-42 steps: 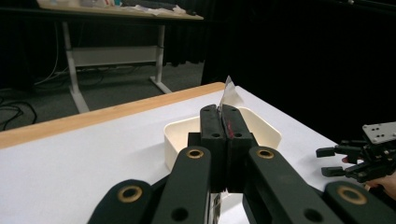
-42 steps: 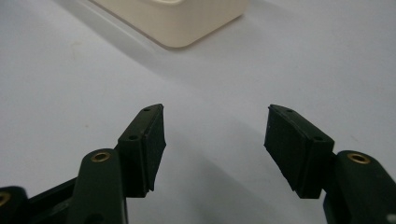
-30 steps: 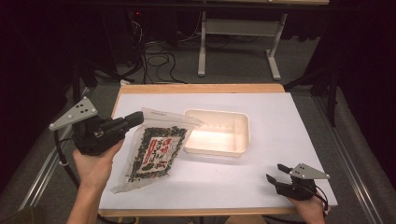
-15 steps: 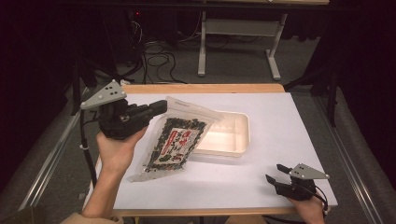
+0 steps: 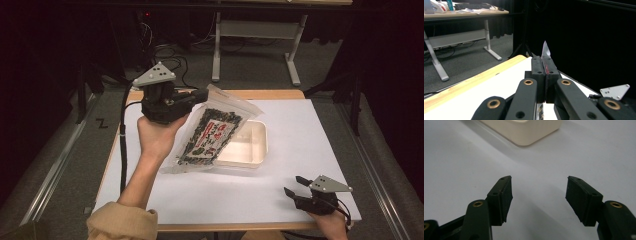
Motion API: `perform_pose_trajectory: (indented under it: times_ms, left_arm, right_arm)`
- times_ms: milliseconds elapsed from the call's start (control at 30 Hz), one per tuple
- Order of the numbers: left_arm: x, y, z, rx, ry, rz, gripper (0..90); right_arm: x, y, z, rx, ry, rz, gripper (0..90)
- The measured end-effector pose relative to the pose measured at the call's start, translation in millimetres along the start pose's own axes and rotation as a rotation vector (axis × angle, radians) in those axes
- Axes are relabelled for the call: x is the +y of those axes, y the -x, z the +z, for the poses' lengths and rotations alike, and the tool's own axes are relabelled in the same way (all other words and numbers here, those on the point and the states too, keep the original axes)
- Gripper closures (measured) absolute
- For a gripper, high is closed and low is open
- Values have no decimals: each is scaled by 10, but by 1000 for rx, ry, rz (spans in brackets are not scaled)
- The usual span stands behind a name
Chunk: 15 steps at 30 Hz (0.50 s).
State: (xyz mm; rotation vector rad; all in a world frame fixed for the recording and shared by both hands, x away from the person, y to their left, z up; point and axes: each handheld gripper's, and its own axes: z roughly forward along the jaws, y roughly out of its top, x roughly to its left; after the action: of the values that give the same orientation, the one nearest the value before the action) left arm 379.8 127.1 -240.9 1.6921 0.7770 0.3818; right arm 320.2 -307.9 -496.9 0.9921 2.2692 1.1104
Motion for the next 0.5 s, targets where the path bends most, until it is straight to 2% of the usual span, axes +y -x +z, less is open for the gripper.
perform_pose_trajectory:
  times_ms: [267, 500]
  left_arm:
    - [78, -52, 270, 15, -19, 13, 900]
    - [110, -76, 436, 19, -11, 27, 900]
  right_arm:
    - [5, -2, 3, 4, -1, -3, 386]
    - [3, 6, 8, 7, -2, -4, 384]
